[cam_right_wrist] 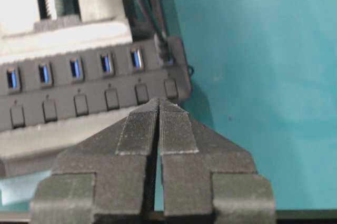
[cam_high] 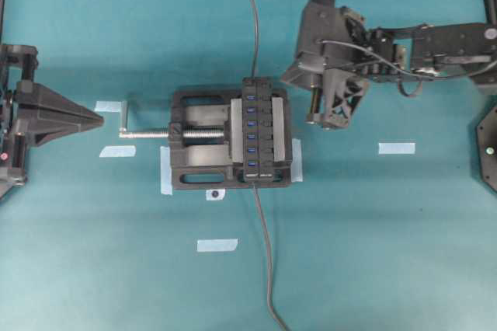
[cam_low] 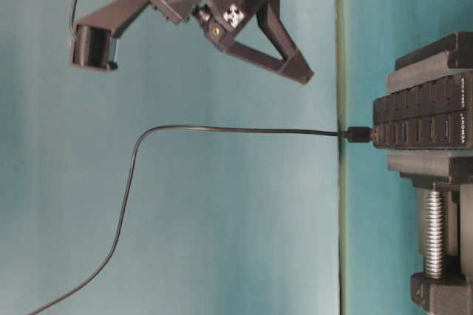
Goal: Insert the USB into the center port of the fixed hub
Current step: 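Move the right gripper over the hub toward the plugged USB cable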
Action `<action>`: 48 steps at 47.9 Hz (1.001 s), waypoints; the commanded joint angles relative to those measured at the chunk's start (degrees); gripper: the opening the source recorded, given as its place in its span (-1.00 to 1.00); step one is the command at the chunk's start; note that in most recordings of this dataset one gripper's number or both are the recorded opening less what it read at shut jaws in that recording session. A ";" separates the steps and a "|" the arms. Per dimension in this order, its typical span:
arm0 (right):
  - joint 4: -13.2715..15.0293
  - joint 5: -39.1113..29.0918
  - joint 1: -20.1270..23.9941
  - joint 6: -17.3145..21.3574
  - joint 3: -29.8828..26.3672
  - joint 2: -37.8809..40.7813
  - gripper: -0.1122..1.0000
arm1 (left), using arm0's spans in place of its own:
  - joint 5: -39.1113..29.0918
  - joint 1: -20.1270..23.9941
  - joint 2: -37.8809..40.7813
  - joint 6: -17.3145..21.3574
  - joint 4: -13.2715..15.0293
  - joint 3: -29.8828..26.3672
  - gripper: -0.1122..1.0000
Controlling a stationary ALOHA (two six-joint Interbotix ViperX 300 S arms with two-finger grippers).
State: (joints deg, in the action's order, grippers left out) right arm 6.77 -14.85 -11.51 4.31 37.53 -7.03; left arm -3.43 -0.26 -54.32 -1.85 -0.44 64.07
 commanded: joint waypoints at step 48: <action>0.09 0.26 -0.18 -2.72 -5.10 6.77 -0.77 | 0.26 0.00 0.26 -0.18 -0.09 -1.23 -0.80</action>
State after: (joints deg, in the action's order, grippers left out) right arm 6.86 -14.94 -11.60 2.11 33.75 0.35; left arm -3.34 -0.26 -54.32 -1.93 -0.35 64.07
